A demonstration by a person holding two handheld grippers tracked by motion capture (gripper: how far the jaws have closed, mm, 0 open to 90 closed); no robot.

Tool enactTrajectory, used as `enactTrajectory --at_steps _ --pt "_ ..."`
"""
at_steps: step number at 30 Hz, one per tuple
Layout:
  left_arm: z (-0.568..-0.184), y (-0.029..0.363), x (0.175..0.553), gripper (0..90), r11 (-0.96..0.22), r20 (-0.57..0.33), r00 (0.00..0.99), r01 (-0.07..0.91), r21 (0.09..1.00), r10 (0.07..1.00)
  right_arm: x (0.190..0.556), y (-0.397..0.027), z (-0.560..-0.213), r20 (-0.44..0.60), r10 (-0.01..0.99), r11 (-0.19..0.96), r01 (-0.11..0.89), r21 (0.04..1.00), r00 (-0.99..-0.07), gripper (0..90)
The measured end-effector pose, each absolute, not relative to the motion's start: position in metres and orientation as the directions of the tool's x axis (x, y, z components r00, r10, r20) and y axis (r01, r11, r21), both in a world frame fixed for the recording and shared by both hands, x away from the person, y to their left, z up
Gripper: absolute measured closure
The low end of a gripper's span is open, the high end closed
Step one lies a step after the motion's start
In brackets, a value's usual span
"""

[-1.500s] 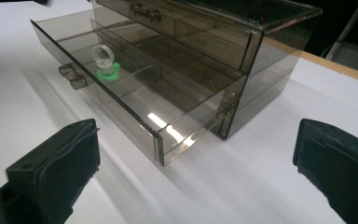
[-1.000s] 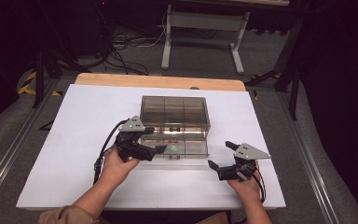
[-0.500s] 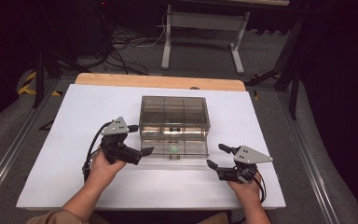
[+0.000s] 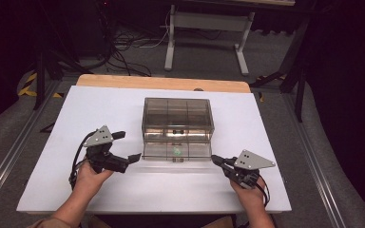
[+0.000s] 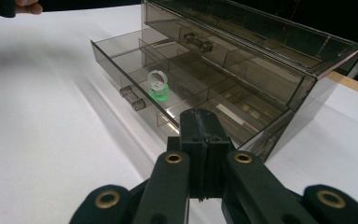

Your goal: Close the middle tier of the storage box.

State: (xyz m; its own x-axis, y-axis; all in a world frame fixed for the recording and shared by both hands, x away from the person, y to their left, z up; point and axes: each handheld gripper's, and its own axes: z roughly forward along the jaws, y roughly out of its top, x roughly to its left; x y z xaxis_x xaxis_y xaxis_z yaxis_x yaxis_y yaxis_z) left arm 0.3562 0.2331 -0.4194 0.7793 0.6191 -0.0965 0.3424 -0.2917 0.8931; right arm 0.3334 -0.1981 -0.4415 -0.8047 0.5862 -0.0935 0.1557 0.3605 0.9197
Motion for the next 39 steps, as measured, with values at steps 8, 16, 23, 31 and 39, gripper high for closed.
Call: enactTrajectory --at_steps 8,16,23,31,39 --pt "-0.424 0.237 0.351 0.7 -0.297 -0.059 0.771 0.313 0.902 0.634 0.335 -0.189 -0.441 -0.078 0.565 0.385 0.179 0.906 -0.822 90.0" --pt "-0.439 0.252 0.344 0.6 -0.270 -0.065 0.750 0.315 0.910 0.658 0.342 -0.172 -0.442 -0.066 0.556 0.442 0.227 0.868 -0.829 90.0" --pt "-0.449 0.265 0.342 0.6 -0.236 -0.078 0.733 0.315 0.919 0.676 0.346 -0.158 -0.445 -0.057 0.536 0.477 0.247 0.844 -0.842 90.0" --pt "-0.459 0.264 0.335 0.2 -0.296 -0.007 0.728 0.287 0.911 0.685 0.350 -0.143 -0.447 -0.063 0.510 0.515 0.245 0.822 -0.858 90.0" --pt "-0.466 0.268 0.334 0.2 -0.255 -0.058 0.719 0.319 0.913 0.693 0.352 -0.130 -0.451 -0.065 0.488 0.535 0.240 0.810 -0.870 90.0"
